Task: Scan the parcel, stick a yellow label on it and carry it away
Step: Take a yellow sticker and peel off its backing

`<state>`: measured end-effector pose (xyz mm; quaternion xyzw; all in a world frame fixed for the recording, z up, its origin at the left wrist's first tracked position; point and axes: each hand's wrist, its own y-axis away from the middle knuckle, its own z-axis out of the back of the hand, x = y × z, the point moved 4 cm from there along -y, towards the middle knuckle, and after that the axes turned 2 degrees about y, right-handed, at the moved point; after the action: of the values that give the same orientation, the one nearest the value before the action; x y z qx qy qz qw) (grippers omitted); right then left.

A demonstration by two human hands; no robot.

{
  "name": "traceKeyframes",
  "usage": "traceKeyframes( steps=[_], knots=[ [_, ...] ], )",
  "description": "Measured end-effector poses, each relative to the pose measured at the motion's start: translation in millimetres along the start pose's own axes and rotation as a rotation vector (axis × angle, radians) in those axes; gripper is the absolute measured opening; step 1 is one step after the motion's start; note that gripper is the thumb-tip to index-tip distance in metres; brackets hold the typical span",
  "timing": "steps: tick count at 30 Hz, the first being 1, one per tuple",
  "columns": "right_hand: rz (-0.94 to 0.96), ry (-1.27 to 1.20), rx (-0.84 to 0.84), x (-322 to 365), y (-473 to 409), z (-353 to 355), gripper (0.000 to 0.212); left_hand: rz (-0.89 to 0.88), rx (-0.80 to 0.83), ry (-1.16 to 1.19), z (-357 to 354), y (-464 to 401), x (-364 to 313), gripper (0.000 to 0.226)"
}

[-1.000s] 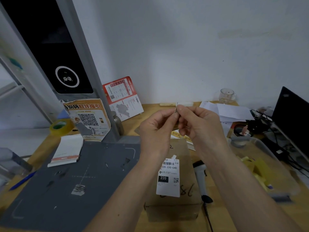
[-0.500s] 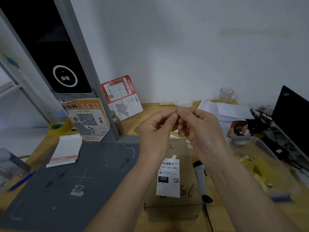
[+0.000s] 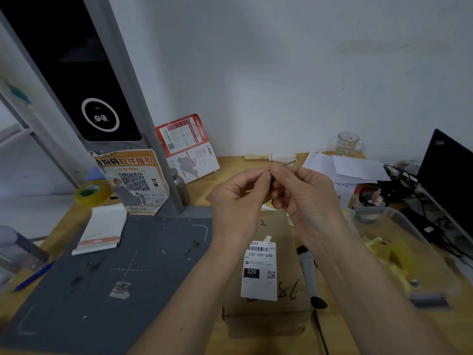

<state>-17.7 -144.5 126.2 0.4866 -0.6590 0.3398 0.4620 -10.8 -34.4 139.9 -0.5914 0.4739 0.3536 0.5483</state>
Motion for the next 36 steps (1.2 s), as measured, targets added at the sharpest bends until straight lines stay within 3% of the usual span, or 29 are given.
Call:
traceKeyframes(
  steps=[36],
  knots=[
    [0.013, -0.031, 0.022, -1.9, -2.3, -2.9, 0.012, 0.049, -0.069, 0.018, 5.9, -4.3, 8.9, 0.017]
  ],
)
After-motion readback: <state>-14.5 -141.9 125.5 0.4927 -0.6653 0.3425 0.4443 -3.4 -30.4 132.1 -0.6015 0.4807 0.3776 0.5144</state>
